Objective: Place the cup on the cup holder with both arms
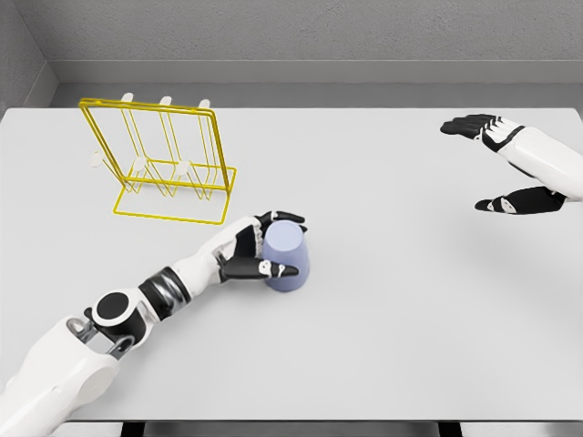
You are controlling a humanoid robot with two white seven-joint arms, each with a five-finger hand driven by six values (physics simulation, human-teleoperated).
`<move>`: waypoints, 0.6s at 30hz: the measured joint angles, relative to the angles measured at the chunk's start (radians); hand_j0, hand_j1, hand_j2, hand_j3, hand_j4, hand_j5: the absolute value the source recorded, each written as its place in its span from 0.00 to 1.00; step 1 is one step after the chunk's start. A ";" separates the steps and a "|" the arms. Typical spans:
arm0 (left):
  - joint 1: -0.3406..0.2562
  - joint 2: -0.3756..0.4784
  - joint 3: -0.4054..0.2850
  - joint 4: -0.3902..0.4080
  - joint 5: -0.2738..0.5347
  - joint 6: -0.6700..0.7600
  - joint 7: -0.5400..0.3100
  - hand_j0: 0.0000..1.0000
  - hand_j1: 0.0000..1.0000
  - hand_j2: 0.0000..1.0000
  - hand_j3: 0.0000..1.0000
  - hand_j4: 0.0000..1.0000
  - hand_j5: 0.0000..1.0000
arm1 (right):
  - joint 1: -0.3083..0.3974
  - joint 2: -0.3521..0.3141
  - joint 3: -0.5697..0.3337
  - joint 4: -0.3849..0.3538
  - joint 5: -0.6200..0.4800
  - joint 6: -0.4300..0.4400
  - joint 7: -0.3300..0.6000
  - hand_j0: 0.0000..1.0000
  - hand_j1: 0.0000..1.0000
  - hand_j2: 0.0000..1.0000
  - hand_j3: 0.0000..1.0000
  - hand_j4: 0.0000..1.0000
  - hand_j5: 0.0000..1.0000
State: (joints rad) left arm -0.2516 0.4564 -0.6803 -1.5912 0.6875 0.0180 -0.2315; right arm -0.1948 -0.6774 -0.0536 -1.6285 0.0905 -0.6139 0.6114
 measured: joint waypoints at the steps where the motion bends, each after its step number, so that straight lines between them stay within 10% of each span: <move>1: 0.003 0.000 0.005 -0.003 0.000 -0.001 0.000 0.67 0.67 0.67 0.67 0.67 0.67 | 0.000 0.000 0.000 0.000 0.000 0.000 0.000 1.00 1.00 1.00 1.00 1.00 1.00; 18: 0.043 0.038 0.144 -0.166 0.006 -0.002 0.000 0.68 0.68 0.68 0.68 0.68 0.68 | 0.002 -0.001 0.000 0.004 0.000 0.000 0.000 1.00 1.00 1.00 1.00 1.00 1.00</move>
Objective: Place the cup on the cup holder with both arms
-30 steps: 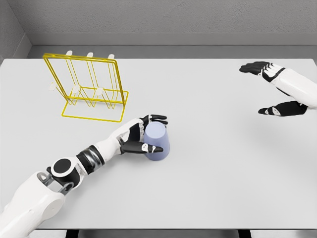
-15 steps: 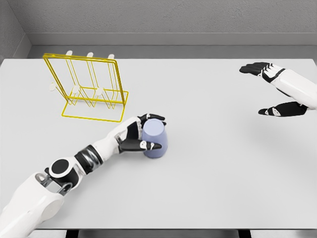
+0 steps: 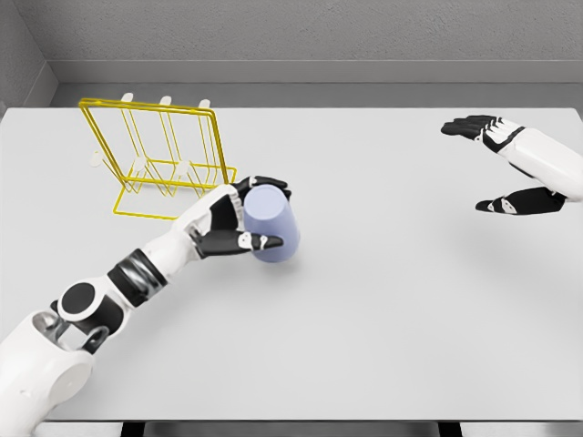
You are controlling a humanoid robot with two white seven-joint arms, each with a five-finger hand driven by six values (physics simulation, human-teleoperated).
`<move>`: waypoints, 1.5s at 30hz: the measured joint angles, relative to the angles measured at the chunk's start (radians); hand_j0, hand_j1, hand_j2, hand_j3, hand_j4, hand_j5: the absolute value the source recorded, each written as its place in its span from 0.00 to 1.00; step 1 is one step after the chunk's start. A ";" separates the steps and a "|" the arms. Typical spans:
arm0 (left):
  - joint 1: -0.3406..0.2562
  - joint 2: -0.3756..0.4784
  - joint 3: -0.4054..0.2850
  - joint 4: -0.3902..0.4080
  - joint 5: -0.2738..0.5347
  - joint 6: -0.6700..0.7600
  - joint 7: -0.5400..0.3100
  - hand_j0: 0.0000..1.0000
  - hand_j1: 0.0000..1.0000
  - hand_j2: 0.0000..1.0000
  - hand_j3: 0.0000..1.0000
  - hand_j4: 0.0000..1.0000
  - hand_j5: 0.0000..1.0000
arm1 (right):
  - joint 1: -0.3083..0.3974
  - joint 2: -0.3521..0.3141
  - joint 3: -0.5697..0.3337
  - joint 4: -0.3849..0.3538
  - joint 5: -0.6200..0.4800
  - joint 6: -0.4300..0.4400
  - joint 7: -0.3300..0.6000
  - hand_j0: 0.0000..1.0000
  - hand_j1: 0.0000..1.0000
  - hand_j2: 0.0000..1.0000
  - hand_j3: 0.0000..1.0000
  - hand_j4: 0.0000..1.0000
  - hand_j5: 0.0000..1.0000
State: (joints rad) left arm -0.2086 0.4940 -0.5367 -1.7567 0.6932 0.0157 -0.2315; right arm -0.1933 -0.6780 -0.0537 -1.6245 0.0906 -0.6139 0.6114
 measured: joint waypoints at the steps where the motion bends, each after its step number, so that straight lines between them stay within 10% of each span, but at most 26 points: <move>1: 0.000 0.004 0.007 -0.006 0.000 0.000 0.000 0.68 0.68 0.68 0.68 0.68 0.68 | 0.000 0.000 0.000 -0.001 0.000 0.000 0.000 1.00 1.00 1.00 1.00 1.00 1.00; 45: -0.034 0.142 0.152 -0.042 0.062 -0.089 0.000 0.68 0.68 0.68 0.68 0.68 0.68 | 0.002 0.001 0.000 -0.004 0.000 0.000 0.000 1.00 1.00 1.00 1.00 1.00 1.00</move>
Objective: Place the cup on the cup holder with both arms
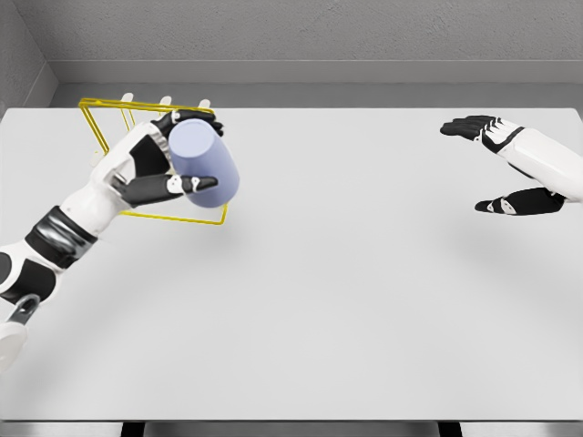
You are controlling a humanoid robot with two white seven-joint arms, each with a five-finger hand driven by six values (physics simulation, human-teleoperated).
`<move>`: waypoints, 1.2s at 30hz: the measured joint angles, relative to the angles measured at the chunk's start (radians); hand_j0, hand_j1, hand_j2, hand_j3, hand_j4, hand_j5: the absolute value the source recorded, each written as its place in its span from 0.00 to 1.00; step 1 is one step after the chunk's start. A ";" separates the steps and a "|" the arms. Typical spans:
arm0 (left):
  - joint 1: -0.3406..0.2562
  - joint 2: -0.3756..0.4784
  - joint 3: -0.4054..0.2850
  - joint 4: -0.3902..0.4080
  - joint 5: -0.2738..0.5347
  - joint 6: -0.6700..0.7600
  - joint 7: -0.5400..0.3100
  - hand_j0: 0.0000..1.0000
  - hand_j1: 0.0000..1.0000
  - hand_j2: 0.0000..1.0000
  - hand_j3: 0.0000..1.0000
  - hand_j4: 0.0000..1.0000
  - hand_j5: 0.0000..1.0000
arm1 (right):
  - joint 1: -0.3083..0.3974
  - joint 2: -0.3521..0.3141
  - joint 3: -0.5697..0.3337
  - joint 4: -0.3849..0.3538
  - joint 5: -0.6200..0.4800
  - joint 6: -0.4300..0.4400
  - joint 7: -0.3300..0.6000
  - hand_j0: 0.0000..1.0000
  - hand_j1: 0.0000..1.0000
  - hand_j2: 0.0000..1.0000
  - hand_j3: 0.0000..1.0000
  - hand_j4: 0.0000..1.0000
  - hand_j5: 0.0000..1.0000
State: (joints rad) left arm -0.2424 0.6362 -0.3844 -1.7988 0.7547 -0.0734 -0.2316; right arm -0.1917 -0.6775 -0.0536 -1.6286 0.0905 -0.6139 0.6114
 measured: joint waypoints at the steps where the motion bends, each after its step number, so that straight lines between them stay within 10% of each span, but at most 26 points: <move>1: 0.000 0.004 0.004 0.000 0.002 0.000 0.000 0.68 0.68 0.68 0.68 0.68 0.68 | 0.000 0.000 0.000 0.000 0.000 0.000 0.000 1.00 1.00 1.00 1.00 1.00 1.00; 36: -0.048 0.004 0.058 0.104 0.018 0.007 0.000 0.71 0.71 0.71 0.71 0.71 0.71 | 0.002 0.000 0.000 0.008 0.000 0.000 0.000 1.00 1.00 1.00 1.00 1.00 1.00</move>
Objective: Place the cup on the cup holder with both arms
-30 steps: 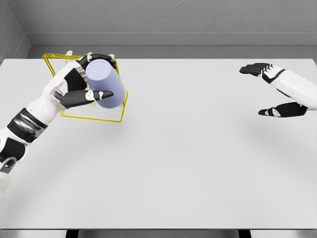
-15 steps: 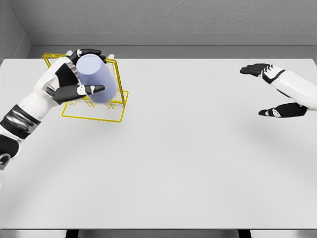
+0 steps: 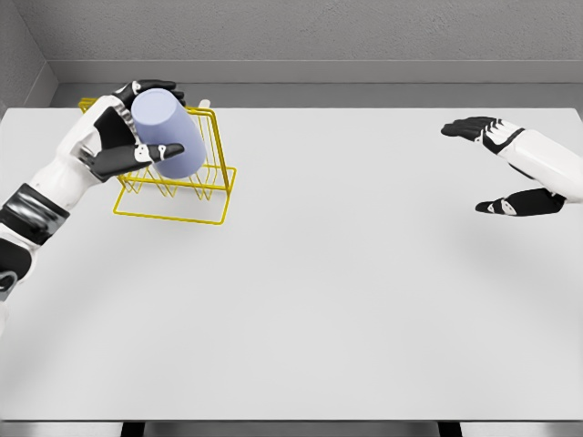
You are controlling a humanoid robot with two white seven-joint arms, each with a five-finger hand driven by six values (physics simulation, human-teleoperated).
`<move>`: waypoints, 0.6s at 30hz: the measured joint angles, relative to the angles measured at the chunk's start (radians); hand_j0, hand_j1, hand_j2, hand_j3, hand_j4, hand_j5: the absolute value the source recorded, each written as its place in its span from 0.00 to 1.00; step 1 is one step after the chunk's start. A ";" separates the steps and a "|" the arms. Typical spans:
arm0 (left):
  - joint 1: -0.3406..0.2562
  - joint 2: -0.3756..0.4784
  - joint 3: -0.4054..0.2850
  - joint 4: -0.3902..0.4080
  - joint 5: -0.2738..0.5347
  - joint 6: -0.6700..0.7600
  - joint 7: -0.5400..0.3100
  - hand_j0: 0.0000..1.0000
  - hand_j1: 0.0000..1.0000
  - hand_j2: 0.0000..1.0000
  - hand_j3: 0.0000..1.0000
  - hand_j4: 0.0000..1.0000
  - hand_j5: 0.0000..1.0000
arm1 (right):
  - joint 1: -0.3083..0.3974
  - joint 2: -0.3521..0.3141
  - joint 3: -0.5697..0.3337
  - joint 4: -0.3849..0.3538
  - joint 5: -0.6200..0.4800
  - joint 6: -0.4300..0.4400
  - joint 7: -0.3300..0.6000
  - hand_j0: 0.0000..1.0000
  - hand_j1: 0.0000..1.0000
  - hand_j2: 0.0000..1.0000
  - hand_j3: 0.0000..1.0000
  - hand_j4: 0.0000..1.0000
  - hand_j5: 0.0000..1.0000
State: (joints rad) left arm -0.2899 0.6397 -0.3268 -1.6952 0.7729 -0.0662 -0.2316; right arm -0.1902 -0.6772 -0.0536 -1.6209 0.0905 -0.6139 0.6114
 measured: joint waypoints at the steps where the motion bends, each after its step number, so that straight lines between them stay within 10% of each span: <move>1: 0.000 -0.001 -0.001 0.002 0.000 0.000 0.000 0.74 0.74 0.74 0.74 0.74 0.74 | 0.000 0.000 0.000 0.000 0.000 0.000 0.000 1.00 1.00 1.00 1.00 1.00 1.00; 5: -0.002 -0.003 -0.004 0.005 -0.003 0.006 0.000 0.96 0.96 0.96 0.96 0.96 0.96 | 0.000 0.000 0.000 0.001 0.000 0.000 0.000 1.00 1.00 1.00 1.00 1.00 1.00; 18: -0.006 -0.004 -0.008 -0.003 -0.006 0.010 0.000 0.85 0.85 0.85 0.85 0.85 0.85 | 0.000 0.000 0.000 0.001 0.001 0.000 0.000 1.00 1.00 1.00 1.00 1.00 1.00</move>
State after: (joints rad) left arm -0.2961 0.6355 -0.3348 -1.6978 0.7667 -0.0566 -0.2316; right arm -0.1902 -0.6774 -0.0537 -1.6198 0.0914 -0.6138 0.6114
